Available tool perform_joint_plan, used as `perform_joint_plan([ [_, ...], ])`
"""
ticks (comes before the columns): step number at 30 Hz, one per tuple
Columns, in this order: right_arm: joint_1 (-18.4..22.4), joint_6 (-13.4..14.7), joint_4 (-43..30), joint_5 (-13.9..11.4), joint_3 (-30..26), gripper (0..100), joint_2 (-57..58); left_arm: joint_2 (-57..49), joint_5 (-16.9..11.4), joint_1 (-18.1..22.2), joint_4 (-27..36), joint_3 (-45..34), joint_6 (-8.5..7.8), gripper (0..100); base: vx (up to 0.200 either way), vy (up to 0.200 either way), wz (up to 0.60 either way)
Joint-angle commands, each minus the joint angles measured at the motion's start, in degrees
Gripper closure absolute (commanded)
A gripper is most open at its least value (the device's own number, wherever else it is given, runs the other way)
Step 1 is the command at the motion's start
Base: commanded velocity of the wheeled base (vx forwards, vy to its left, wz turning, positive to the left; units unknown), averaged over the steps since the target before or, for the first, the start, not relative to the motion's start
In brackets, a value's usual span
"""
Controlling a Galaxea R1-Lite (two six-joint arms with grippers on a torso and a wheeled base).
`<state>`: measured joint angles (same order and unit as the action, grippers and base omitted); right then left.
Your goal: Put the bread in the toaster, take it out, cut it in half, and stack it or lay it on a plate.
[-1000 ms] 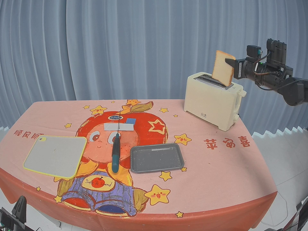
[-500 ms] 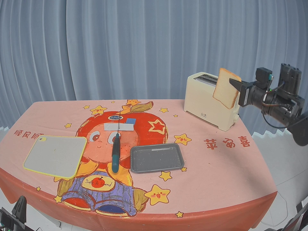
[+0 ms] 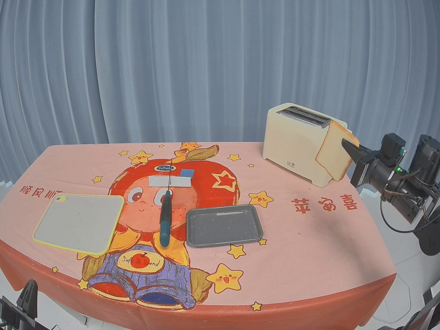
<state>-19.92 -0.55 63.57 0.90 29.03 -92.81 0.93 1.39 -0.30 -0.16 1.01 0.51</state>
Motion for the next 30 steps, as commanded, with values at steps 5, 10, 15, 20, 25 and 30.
perform_joint_plan([
  [5, -4.5, 0.1, -0.5, 0.4, -2.7, 100, 4.1, 0.0, 0.2, 0.0, 0.0, -1.0, 0.37, 100, 0.0, 0.2, 0.0],
  [10, -5.9, 0.1, -0.4, 1.7, -3.5, 100, 4.0, 0.0, 0.1, 0.0, 0.0, -1.0, 0.37, 100, 0.0, 0.2, 0.0],
  [15, -5.5, 0.1, 0.1, 1.7, -3.8, 100, 3.9, 0.0, 0.2, 0.0, 0.0, -1.0, 0.37, 100, 0.0, 0.2, 0.0],
  [20, -5.3, 0.1, 0.3, 1.6, -3.4, 100, 3.6, 0.0, 0.2, 0.0, 0.0, -1.0, 0.37, 100, 0.0, 0.2, 0.0],
  [25, -5.8, 0.1, 0.2, 1.7, -3.5, 100, 3.6, 0.0, 0.2, 0.0, 0.0, -1.0, 0.37, 100, 0.0, 0.2, 0.0],
  [30, -5.8, 0.1, 0.2, 1.6, -3.4, 100, 3.6, 0.0, 0.2, 0.0, 0.0, -1.0, 0.45, 100, 0.0, 0.2, 0.0],
])
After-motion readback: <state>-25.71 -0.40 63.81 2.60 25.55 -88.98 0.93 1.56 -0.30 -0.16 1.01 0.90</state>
